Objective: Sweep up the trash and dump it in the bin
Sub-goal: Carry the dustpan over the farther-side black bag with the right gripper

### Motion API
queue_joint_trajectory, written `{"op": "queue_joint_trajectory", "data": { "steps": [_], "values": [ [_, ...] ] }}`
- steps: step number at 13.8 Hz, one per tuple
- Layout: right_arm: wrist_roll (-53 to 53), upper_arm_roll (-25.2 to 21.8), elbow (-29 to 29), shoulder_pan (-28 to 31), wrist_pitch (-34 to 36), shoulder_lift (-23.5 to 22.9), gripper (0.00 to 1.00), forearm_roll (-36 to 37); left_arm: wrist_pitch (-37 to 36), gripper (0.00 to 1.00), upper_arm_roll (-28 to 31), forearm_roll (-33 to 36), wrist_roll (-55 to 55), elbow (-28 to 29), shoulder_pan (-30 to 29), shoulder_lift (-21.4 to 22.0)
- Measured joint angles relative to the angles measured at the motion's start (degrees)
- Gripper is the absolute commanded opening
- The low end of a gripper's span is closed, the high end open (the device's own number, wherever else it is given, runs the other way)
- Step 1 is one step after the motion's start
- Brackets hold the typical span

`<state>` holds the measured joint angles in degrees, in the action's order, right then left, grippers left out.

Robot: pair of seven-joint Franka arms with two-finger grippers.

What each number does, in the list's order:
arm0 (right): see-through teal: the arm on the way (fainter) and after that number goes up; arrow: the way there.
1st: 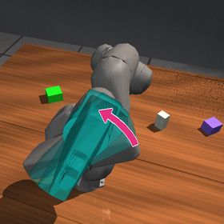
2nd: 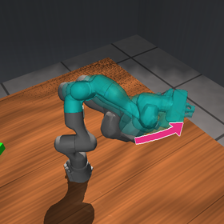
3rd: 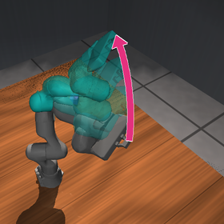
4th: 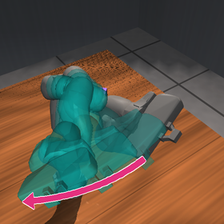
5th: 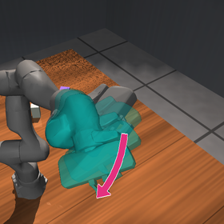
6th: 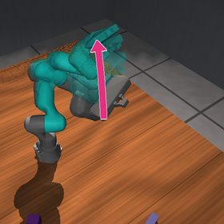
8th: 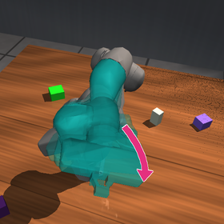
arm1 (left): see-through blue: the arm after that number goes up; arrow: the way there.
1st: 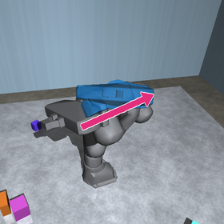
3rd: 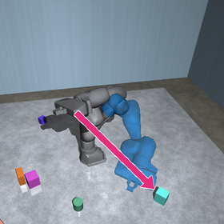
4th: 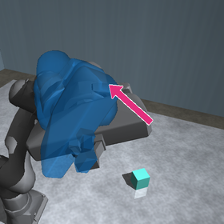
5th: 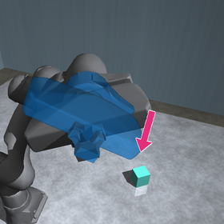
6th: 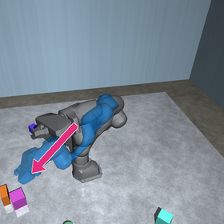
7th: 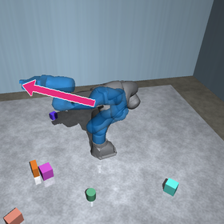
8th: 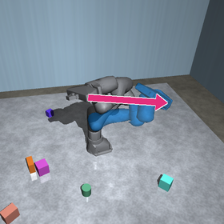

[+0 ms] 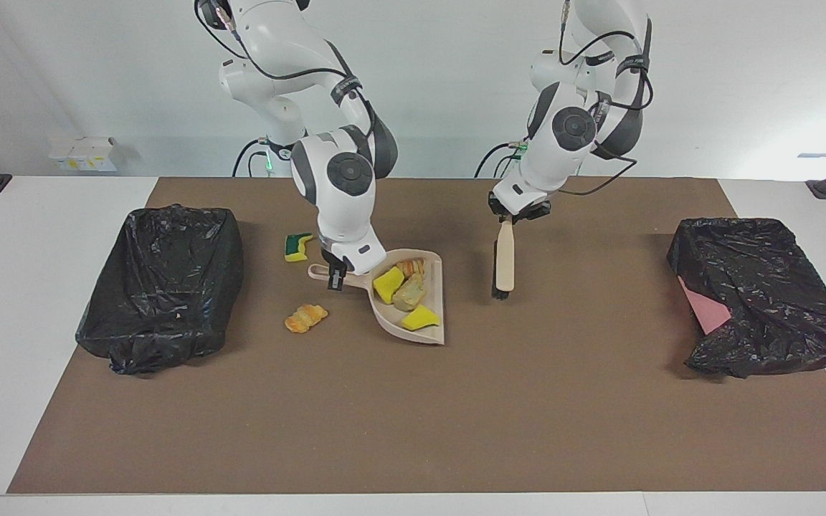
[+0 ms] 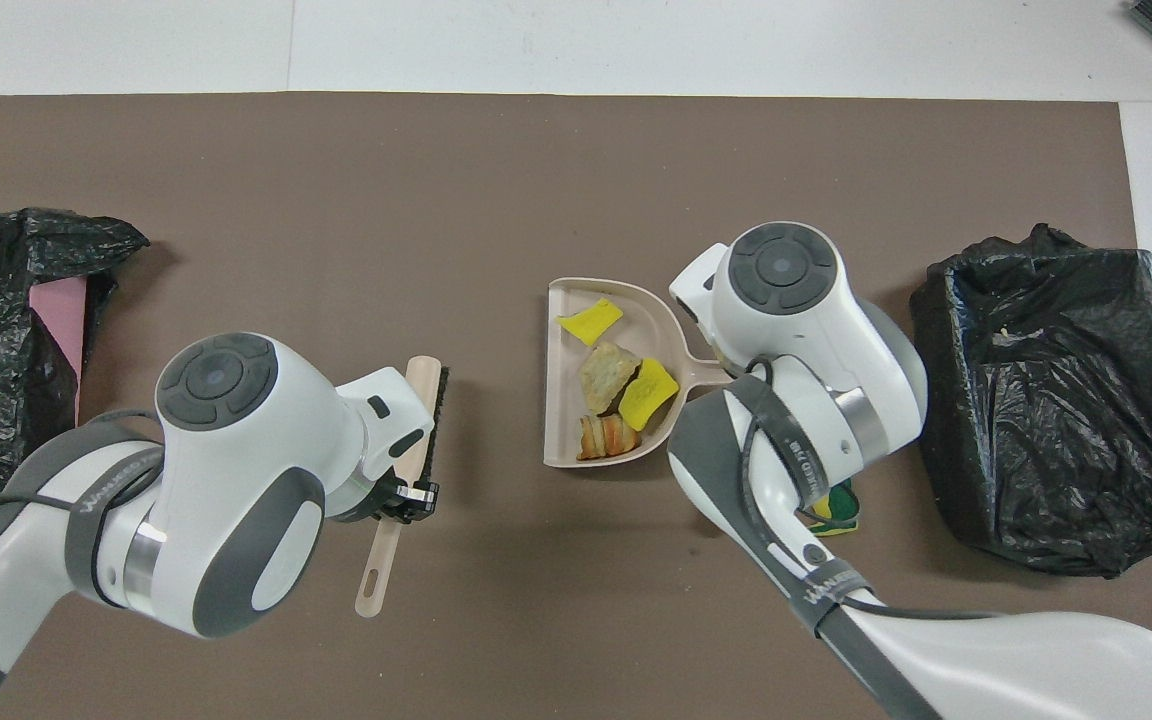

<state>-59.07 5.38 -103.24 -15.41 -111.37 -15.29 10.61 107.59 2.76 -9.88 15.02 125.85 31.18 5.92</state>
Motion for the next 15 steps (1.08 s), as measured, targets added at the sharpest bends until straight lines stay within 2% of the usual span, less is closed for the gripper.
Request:
{"op": "queue_joint_trajectory", "data": {
  "steps": [5,9,12,13,14,15],
  "values": [
    [-10.20,0.00,-0.02,10.09,4.07,7.96,0.00,-0.87,5.50,0.00,-4.00,0.35,18.61,8.19,5.52,5.96],
    [-19.90,-0.10,0.00,19.77,7.79,12.99,0.00,-2.17,12.91,0.00,-9.72,0.48,30.57,12.38,7.58,6.85],
    [-24.98,-0.16,0.00,24.71,9.51,15.51,0.00,-2.39,20.29,0.01,-11.89,0.50,32.82,17.53,8.33,6.71],
    [-27.09,-0.17,0.01,26.83,9.68,16.05,0.00,-2.39,22.53,0.91,-11.91,0.51,32.89,19.25,8.93,6.54],
    [-29.12,-0.21,0.02,28.98,9.68,16.35,0.00,-2.39,23.69,1.00,-11.96,0.51,32.83,20.28,9.15,6.35],
    [-31.03,-0.26,0.04,31.19,9.68,16.46,0.00,-2.32,24.03,1.00,-11.88,0.53,32.76,20.48,9.14,6.18]
  ]
}}
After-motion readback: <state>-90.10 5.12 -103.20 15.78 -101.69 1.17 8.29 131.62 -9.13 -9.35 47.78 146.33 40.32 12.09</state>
